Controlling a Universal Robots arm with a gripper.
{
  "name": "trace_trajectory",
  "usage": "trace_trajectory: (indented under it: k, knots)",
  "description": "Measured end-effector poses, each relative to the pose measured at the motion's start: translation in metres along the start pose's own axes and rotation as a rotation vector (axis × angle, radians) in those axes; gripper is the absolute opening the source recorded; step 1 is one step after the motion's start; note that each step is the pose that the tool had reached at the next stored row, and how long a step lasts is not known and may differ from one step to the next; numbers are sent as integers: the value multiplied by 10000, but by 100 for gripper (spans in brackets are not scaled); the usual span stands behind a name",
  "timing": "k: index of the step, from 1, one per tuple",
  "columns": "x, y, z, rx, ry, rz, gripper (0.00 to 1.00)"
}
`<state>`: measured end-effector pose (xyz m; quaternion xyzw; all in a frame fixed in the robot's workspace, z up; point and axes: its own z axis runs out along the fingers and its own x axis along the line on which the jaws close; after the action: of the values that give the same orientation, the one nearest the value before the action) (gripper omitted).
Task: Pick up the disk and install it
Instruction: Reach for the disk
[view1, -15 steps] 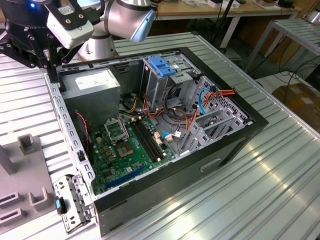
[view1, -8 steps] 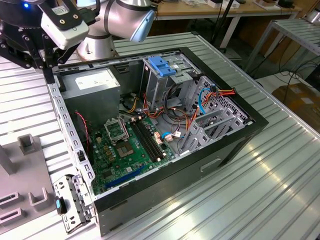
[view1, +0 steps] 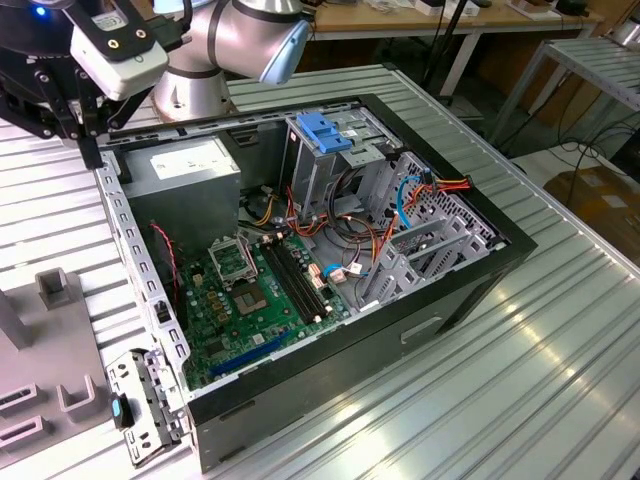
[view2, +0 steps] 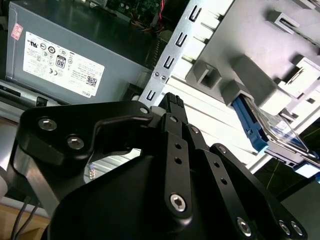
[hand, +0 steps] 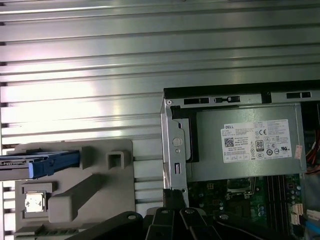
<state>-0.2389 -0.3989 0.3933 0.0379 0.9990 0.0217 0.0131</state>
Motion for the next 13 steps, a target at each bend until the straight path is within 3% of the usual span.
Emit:
trace_trajectory:
  k: [13]
  knots:
    - [106,-8,-3,0,0,0,11]
